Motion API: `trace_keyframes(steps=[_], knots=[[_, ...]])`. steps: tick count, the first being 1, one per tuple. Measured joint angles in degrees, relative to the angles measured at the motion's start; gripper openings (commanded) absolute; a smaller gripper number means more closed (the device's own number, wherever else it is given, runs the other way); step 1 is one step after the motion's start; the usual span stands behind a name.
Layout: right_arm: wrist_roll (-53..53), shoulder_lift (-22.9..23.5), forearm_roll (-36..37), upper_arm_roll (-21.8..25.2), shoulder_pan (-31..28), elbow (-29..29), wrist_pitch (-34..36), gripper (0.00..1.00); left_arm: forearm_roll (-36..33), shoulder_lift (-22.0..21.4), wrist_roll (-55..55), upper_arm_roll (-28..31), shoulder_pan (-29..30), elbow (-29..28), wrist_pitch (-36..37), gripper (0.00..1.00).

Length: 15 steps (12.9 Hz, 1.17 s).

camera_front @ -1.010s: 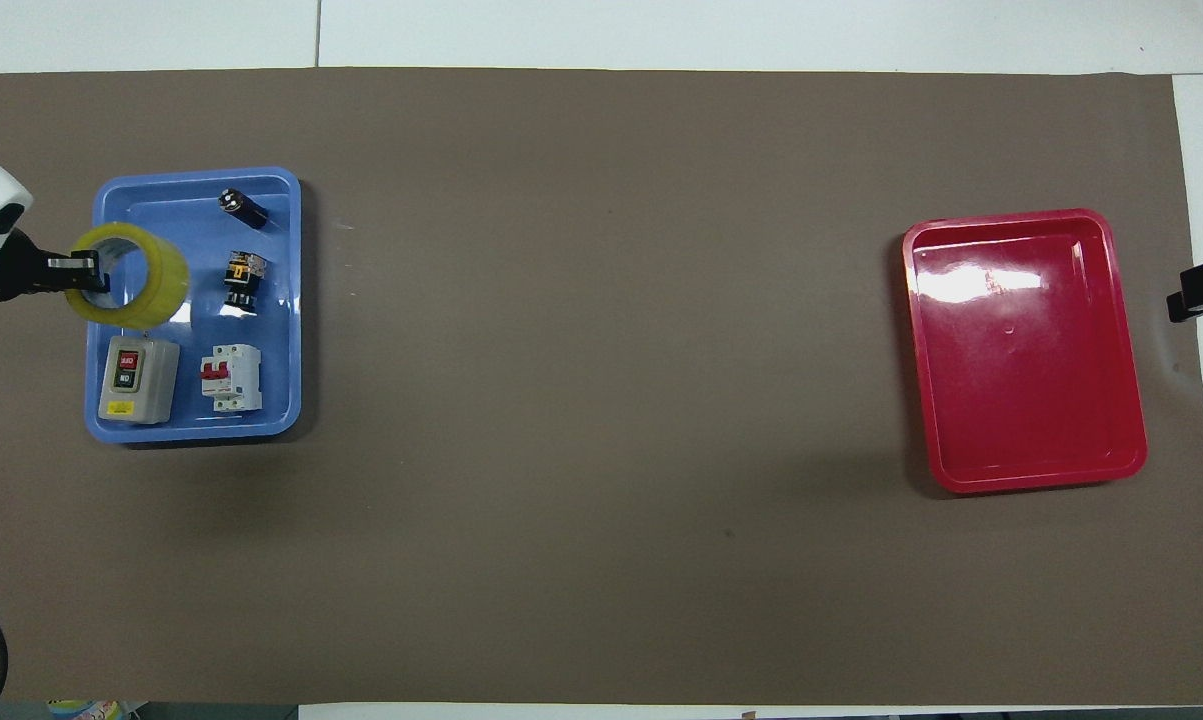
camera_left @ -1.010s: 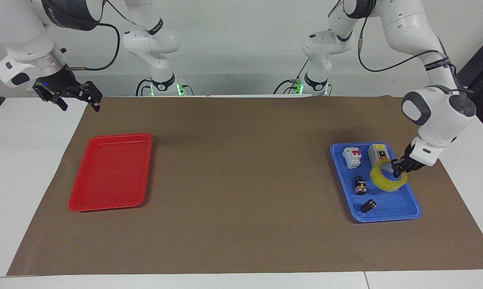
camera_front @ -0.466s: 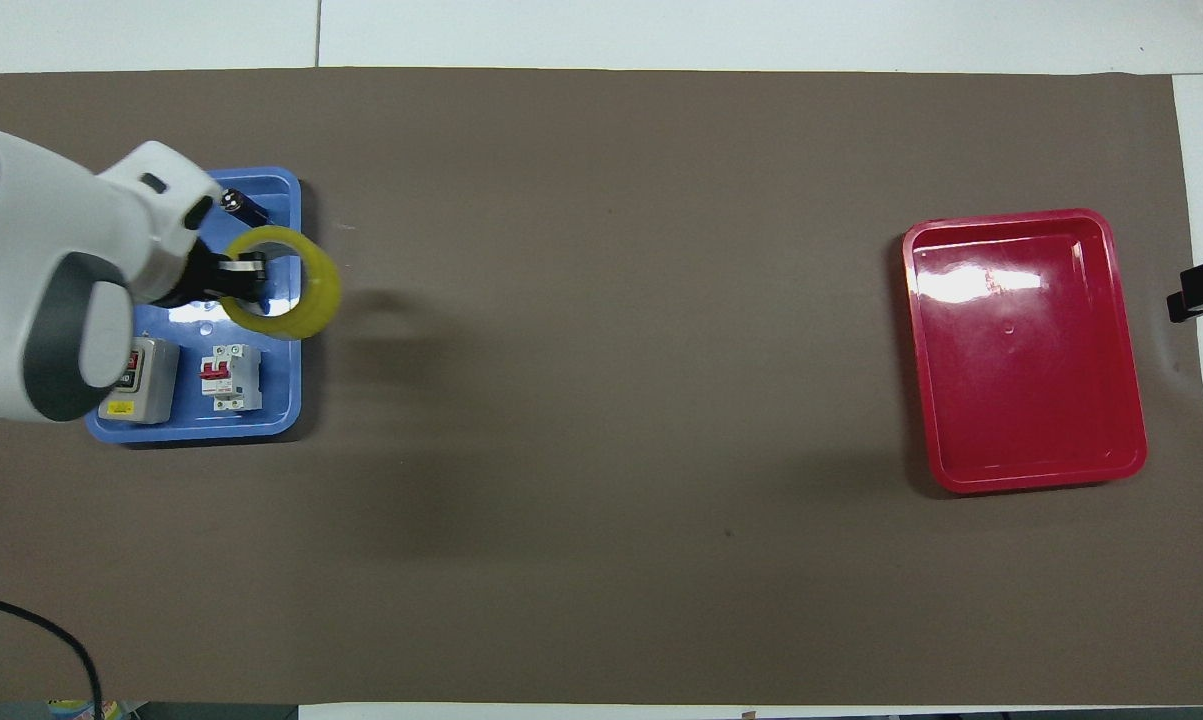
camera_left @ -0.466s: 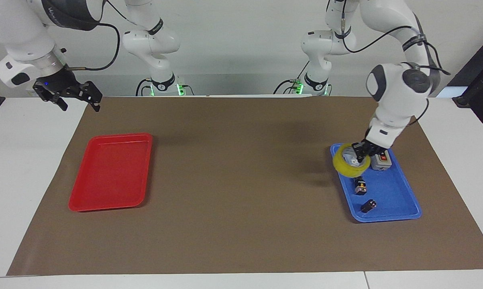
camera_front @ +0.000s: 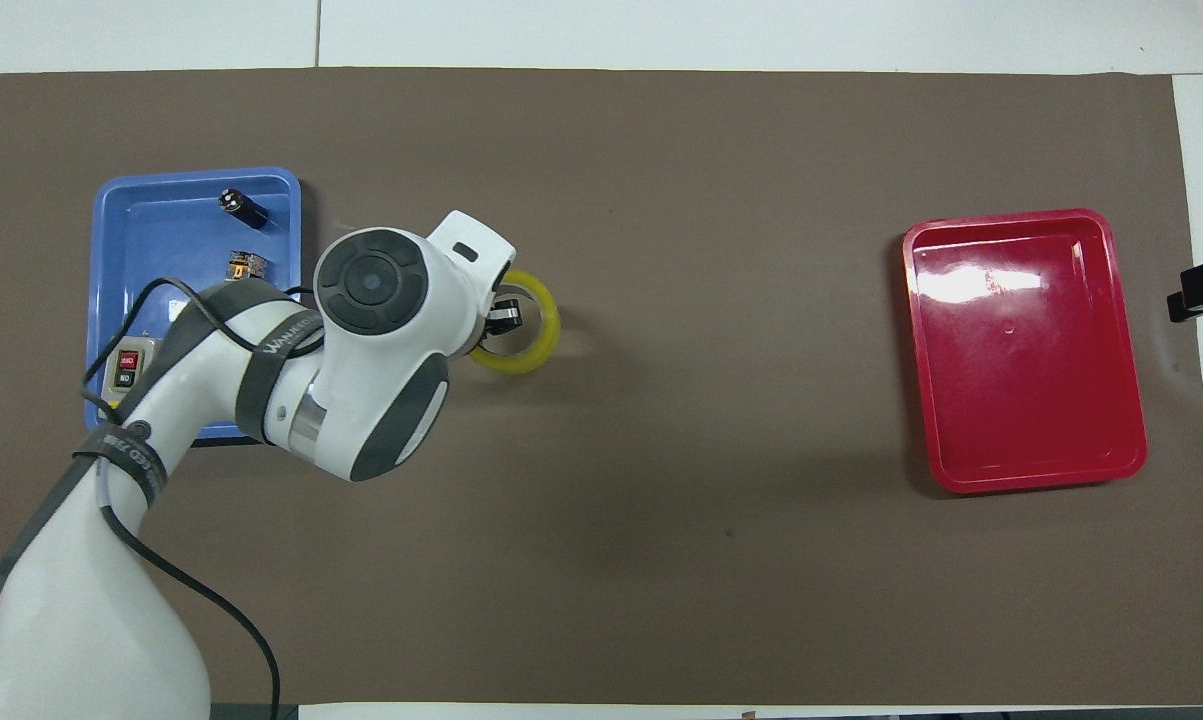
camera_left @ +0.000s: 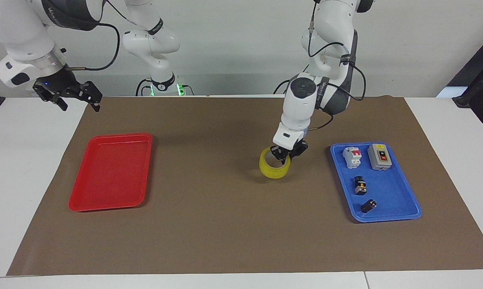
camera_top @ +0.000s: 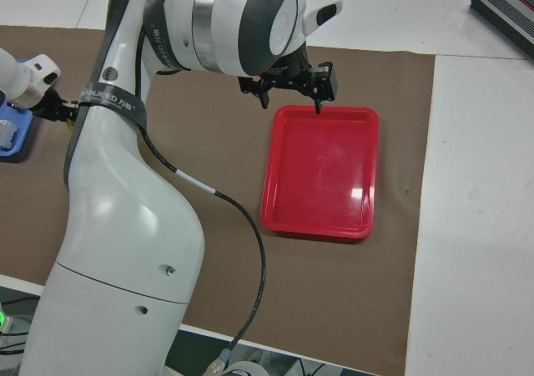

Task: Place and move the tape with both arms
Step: 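Carry the yellow tape to mid-table and set it down with the left gripper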

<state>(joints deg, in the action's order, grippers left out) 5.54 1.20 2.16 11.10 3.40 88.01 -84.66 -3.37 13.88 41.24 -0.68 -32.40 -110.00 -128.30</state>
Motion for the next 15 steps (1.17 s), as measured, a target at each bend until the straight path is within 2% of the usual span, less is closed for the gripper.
trace_keyframes(steps=[3, 6, 7, 8, 9, 12, 15], knots=[[0.0, 0.0, 0.0, 0.0, 0.0, 0.0, 0.0, 1.0, -2.2, 5.2, 7.3, 0.0, -5.9, 3.2, -1.5, 0.0], [0.0, 0.0, 0.0, 0.0, 0.0, 0.0, 0.0, 1.0, -2.4, 10.0, 8.5, 0.0, -8.4, 5.6, -3.8, 0.0], [0.0, 0.0, 0.0, 0.0, 0.1, 0.0, 0.0, 1.0, -2.5, 11.0, 8.5, 0.0, -9.1, 5.9, -4.2, 0.47], [0.0, 0.0, 0.0, 0.0, 0.1, 0.0, 0.0, 1.0, -2.6, 11.1, 8.5, 0.1, -9.4, 6.2, -4.2, 0.9], [0.0, 0.0, 0.0, 0.0, 0.1, 0.0, 0.3, 1.0, -2.6, 11.1, 8.5, 0.0, -9.4, 6.4, -4.3, 1.0], [0.0, 0.0, -0.3, 0.0, 0.2, 0.3, 1.5, 1.0, -2.6, 10.3, 8.5, 0.6, -8.5, 6.6, -4.4, 1.0], [-0.6, 0.0, -2.7, -0.2, 1.8, 0.5, 0.0, 1.0, -2.7, 4.0, 5.8, 1.0, -3.7, 5.5, -1.6, 1.0]])
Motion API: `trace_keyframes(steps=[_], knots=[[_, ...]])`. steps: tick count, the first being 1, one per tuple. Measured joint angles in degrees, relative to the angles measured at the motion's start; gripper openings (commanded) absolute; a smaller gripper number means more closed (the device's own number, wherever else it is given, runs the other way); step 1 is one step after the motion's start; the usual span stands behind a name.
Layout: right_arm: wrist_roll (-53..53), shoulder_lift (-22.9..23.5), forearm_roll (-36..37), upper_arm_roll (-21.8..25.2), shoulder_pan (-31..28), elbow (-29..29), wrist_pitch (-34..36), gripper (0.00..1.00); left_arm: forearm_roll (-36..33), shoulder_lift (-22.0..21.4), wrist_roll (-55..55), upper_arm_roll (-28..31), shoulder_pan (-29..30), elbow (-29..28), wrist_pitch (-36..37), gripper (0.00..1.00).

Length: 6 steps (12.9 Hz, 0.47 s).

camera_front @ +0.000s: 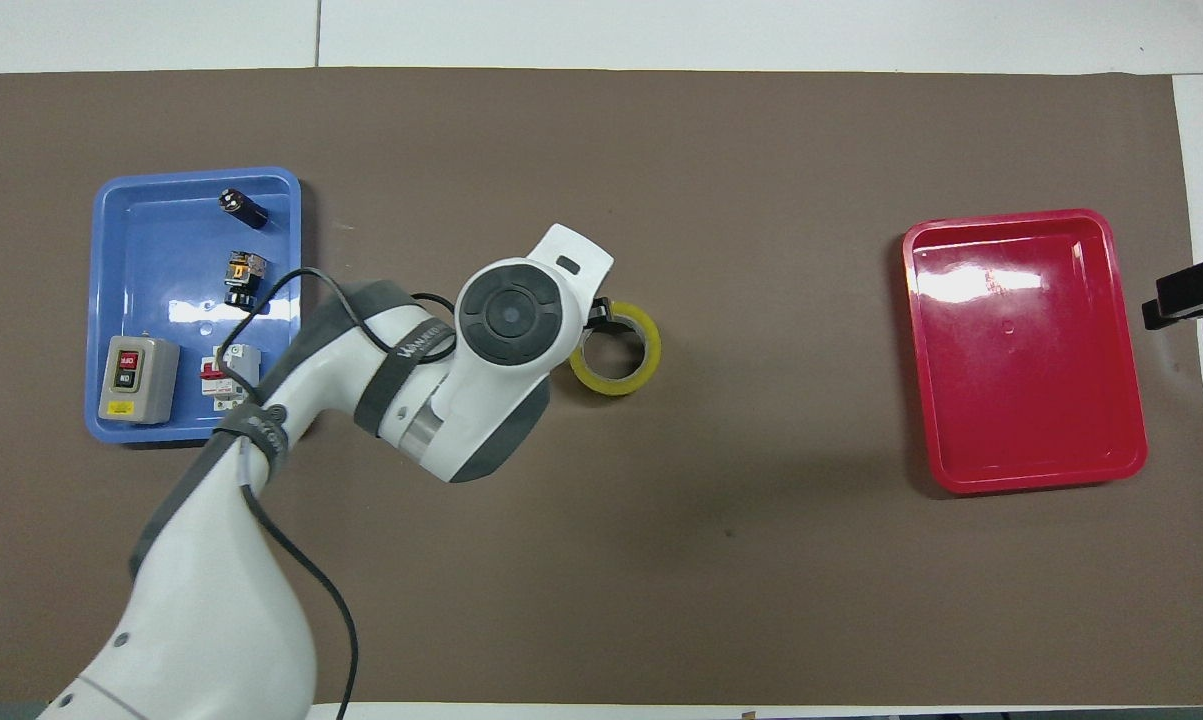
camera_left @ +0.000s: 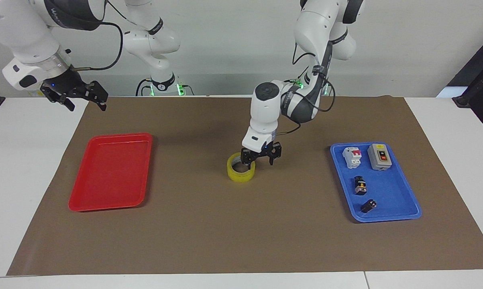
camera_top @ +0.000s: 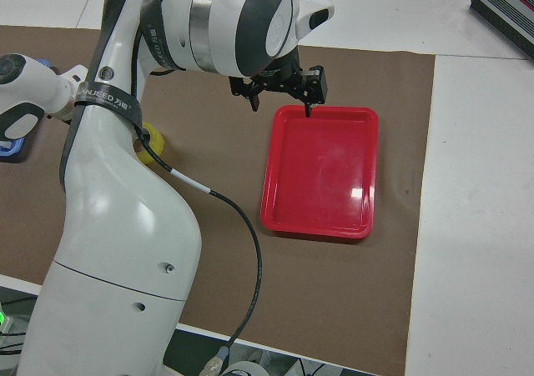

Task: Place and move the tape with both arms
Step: 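Withdraw the left gripper while the right gripper reaches the yellow tape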

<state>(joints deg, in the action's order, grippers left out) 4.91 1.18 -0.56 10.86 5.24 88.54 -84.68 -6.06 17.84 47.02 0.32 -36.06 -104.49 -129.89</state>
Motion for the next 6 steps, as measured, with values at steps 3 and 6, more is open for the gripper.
trace_keyframes(steps=[3, 6], knots=[[-7.2, 0.6, -0.9, -1.0, 7.8, 1.0, -5.5, 1.0, 0.0, -8.8, -13.6, 0.2, 7.2, -1.5, 11.7, 1.0], [-15.6, 6.8, -3.2, -1.7, 18.0, 2.5, -16.2, 1.0, 0.0, -15.3, -25.3, 0.4, 15.3, -2.0, 18.5, 1.0]])
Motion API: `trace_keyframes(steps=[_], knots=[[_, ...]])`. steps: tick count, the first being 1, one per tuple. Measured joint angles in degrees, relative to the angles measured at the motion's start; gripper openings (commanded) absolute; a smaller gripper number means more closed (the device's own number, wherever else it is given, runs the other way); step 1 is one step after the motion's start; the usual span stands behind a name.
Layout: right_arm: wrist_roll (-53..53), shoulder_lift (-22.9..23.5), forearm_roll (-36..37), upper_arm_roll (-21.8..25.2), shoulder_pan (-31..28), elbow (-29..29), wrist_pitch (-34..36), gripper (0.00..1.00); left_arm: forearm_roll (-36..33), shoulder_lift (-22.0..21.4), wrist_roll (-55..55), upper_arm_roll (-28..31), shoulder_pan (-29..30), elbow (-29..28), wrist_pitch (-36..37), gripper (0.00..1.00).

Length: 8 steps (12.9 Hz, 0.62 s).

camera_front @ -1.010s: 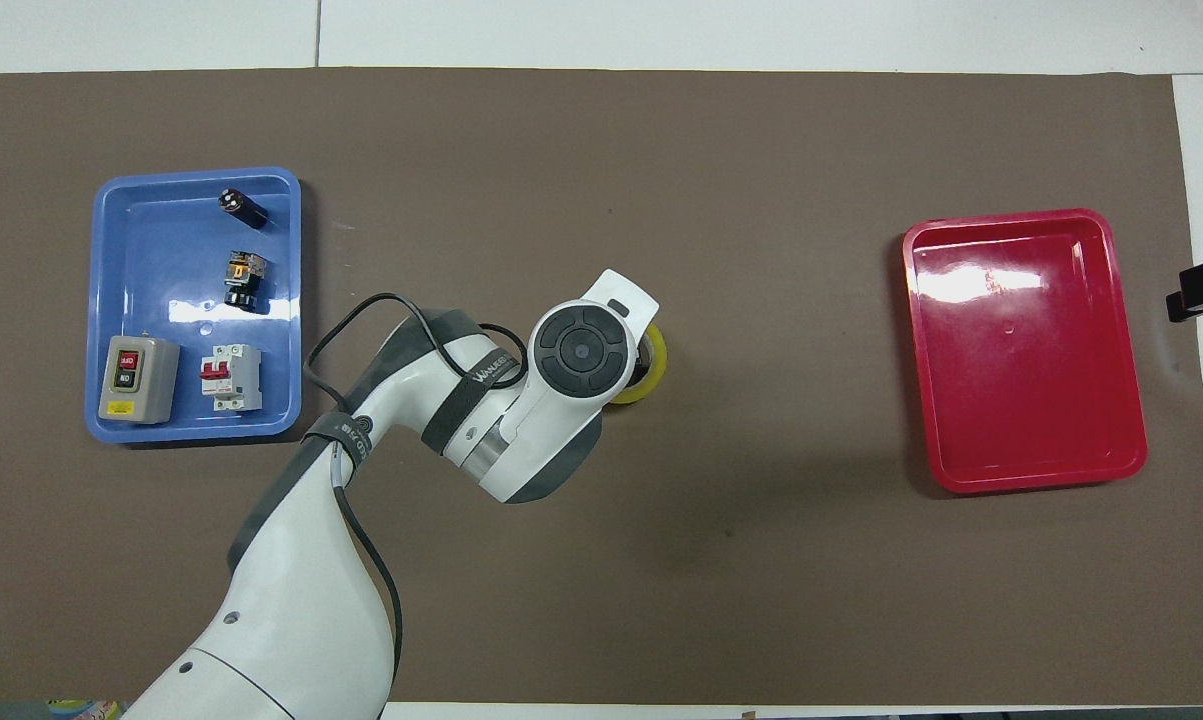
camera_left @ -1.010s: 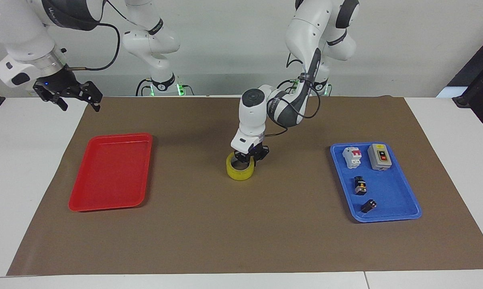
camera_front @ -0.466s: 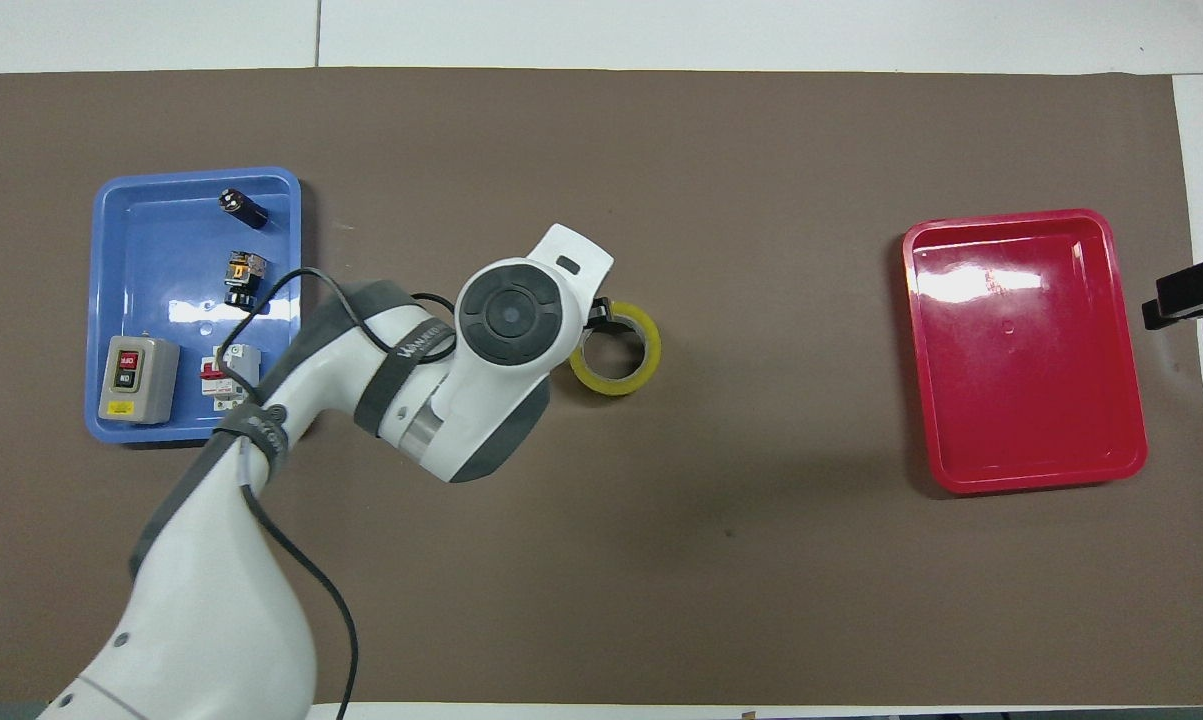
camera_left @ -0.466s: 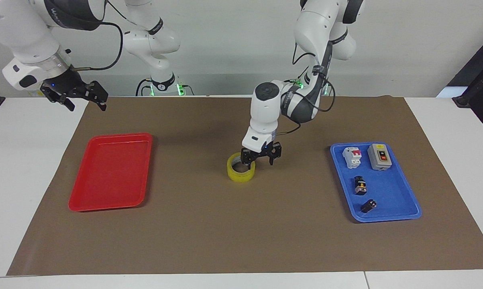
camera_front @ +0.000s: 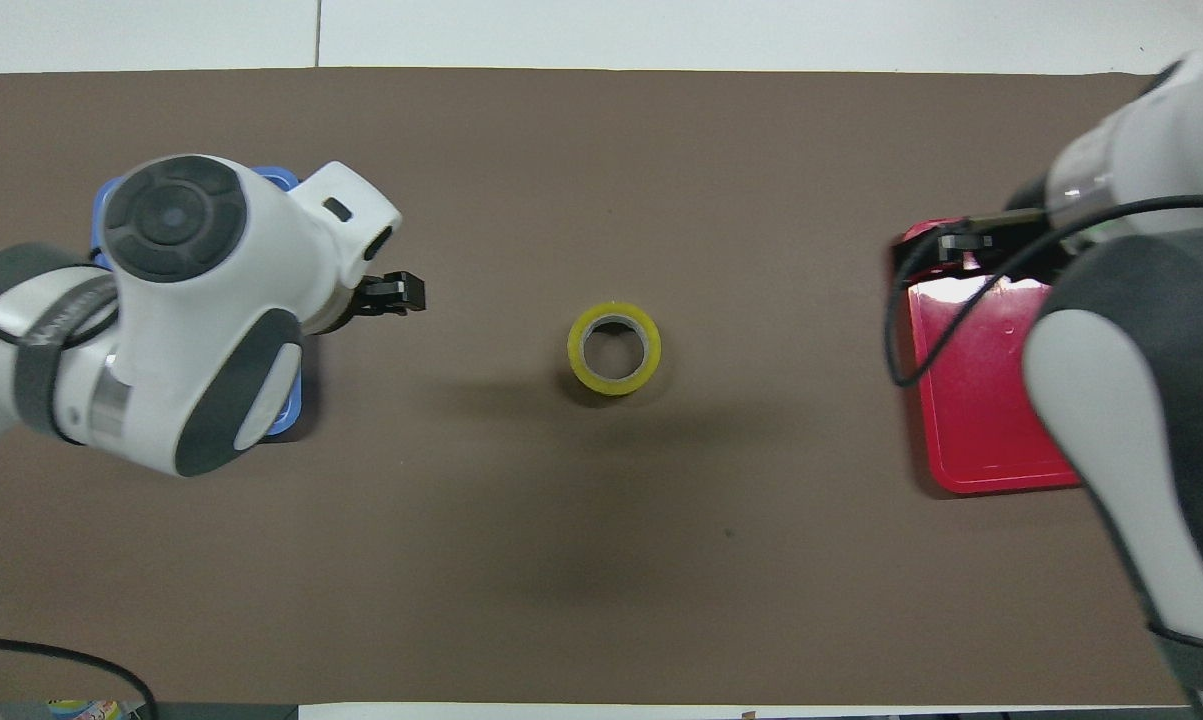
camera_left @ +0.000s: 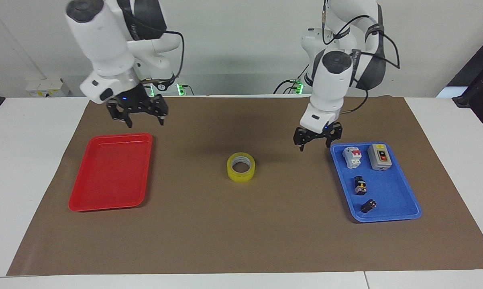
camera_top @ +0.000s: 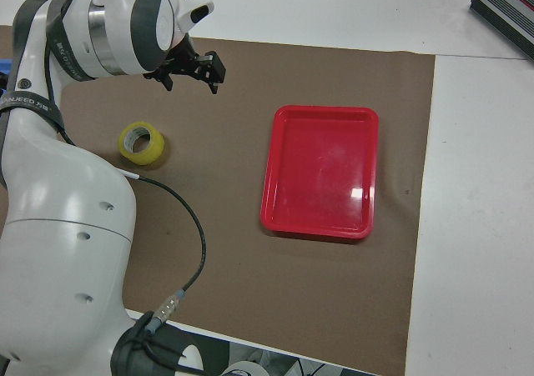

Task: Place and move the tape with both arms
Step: 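Withdraw the left gripper while the right gripper reaches the yellow tape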

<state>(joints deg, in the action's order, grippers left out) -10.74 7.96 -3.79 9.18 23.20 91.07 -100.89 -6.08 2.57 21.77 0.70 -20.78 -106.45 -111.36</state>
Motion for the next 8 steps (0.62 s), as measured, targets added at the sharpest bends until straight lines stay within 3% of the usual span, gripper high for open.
trace_keyframes(steps=[4, 8], knots=[[-2.8, 9.1, -0.5, 0.0, 6.2, 6.4, -17.1, 1.0, 4.9, -4.3, -7.2, 0.4, 9.4, 2.9, 5.2, 1.0], [-8.8, 15.8, -0.6, -0.1, 11.4, 8.4, -24.8, 1.0, 7.6, -4.4, -18.6, 0.6, 17.2, 12.4, 16.5, 1.0]])
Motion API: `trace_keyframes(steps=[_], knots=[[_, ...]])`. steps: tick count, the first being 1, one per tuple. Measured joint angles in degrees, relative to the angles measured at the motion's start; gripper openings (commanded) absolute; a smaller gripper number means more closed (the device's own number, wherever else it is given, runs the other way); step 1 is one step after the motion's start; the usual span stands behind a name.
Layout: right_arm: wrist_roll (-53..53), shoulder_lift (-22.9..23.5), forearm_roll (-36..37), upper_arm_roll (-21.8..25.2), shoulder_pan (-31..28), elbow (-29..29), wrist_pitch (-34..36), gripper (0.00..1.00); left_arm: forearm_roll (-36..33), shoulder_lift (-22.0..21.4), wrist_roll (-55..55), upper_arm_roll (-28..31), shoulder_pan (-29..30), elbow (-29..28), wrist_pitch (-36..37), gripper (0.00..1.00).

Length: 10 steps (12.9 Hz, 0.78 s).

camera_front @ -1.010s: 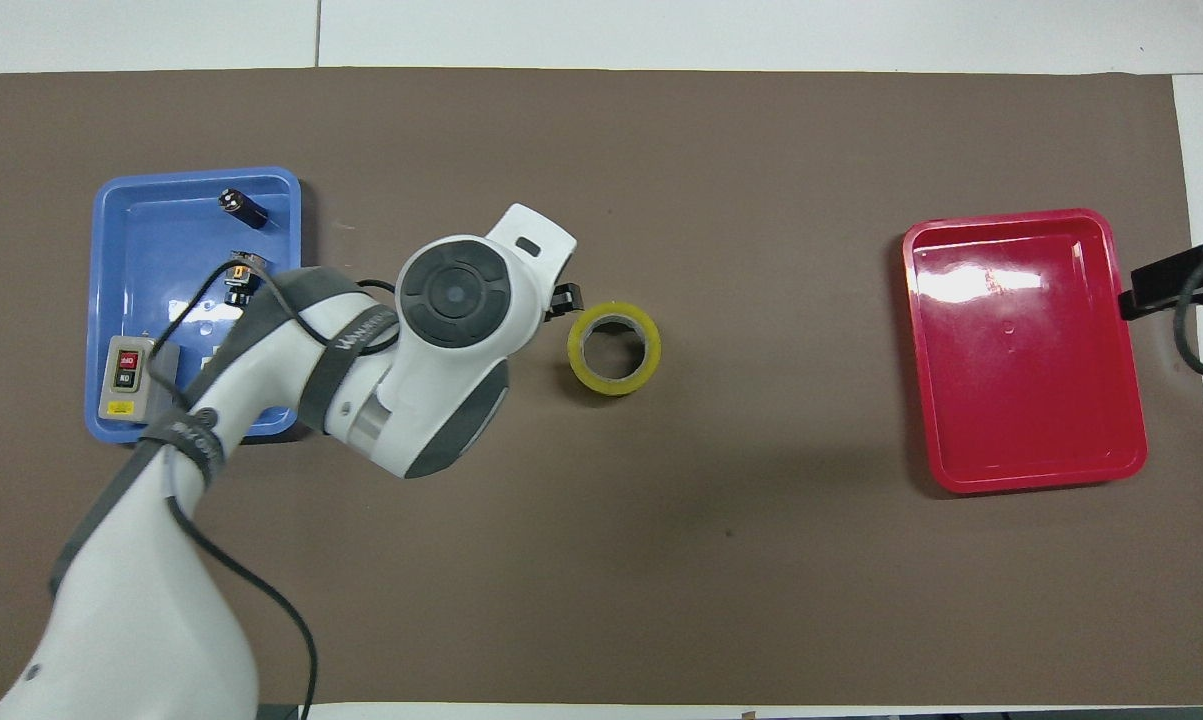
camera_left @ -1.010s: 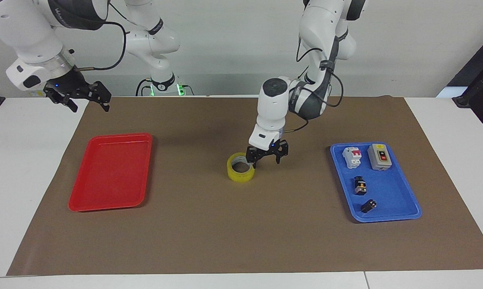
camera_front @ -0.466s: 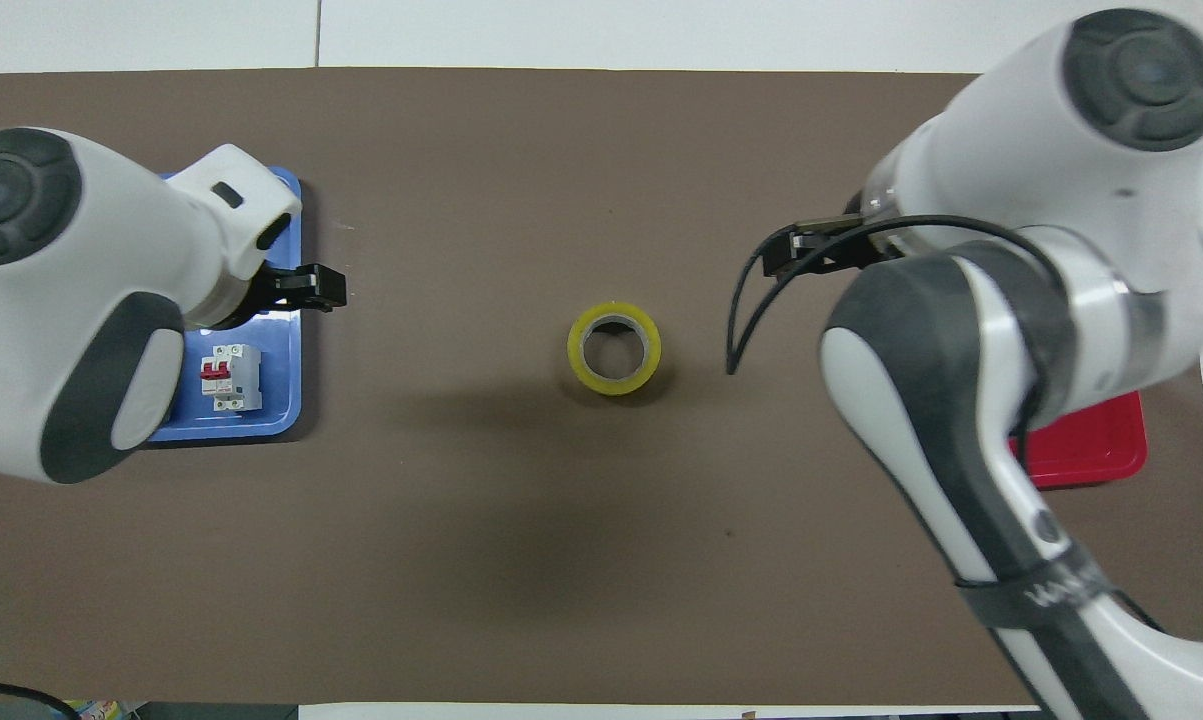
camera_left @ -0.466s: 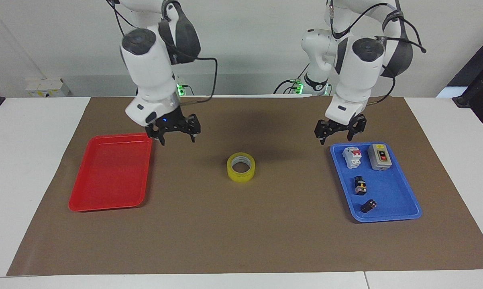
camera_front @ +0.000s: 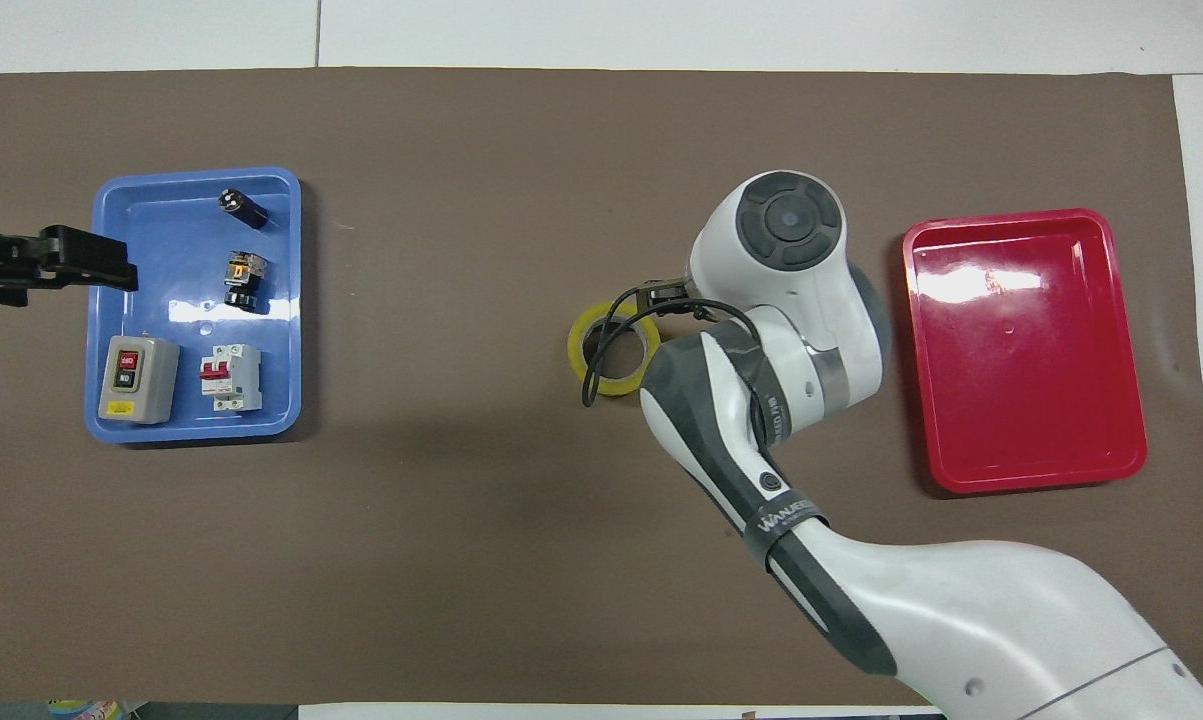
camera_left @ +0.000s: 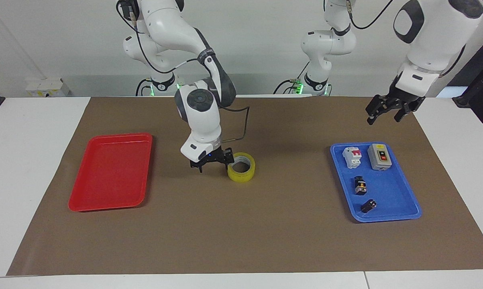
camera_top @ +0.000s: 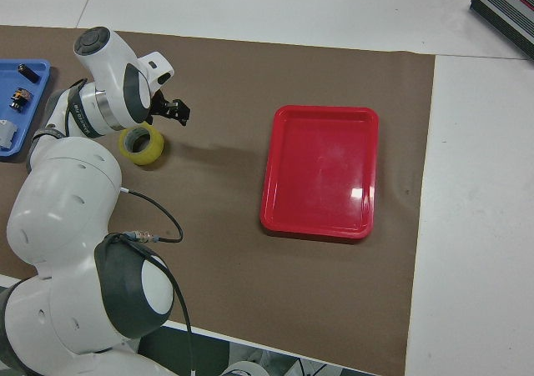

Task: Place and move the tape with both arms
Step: 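Withdraw the left gripper while the right gripper reaches the yellow tape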

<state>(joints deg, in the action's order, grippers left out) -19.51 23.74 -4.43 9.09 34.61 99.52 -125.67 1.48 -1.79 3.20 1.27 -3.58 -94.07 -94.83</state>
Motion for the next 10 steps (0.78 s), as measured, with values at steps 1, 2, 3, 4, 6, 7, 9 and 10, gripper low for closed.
trace_keyframes(steps=[1, 2, 3, 4, 6, 7, 9, 10], knots=[[-0.6, 0.8, 0.0, 0.0, 0.8, 0.0, -0.3, 1.0, 0.0, 0.0, -1.4, 0.0, 0.8, 1.1, 2.4, 1.0], [-0.8, 1.0, -0.1, 0.0, 1.1, 0.0, -0.3, 1.0, 0.0, -0.2, -2.0, 0.0, 1.1, 1.4, 4.1, 1.0], [-0.9, 0.9, -0.2, 0.0, 1.1, 0.1, -0.3, 1.0, 0.0, -0.4, -2.1, 0.0, 1.1, 1.3, 5.0, 1.0], [-1.2, 0.9, -0.8, 0.0, 1.1, 0.4, -0.4, 1.0, 0.0, -0.4, -2.1, -0.1, 1.1, 1.2, 5.2, 1.0], [-1.4, 0.8, -2.2, -0.5, 1.1, 1.2, -0.9, 1.0, 0.0, -0.4, -2.2, -0.2, 1.1, 1.1, 5.7, 1.0], [-1.7, 0.7, -2.3, -1.0, 1.1, 1.8, -1.1, 1.0, 0.0, -0.4, -2.5, -0.2, 1.0, 1.1, 5.9, 1.0], [-2.2, 0.6, -2.3, -1.9, 1.2, 3.0, -1.8, 1.0, 0.0, -0.4, -3.1, -0.3, 1.0, 1.1, 5.9, 1.0], [-2.5, 0.5, -2.3, -2.0, 1.2, 3.3, -2.2, 0.85, 0.0, -0.4, -3.1, -0.3, 1.0, 1.1, 5.9, 1.0]])
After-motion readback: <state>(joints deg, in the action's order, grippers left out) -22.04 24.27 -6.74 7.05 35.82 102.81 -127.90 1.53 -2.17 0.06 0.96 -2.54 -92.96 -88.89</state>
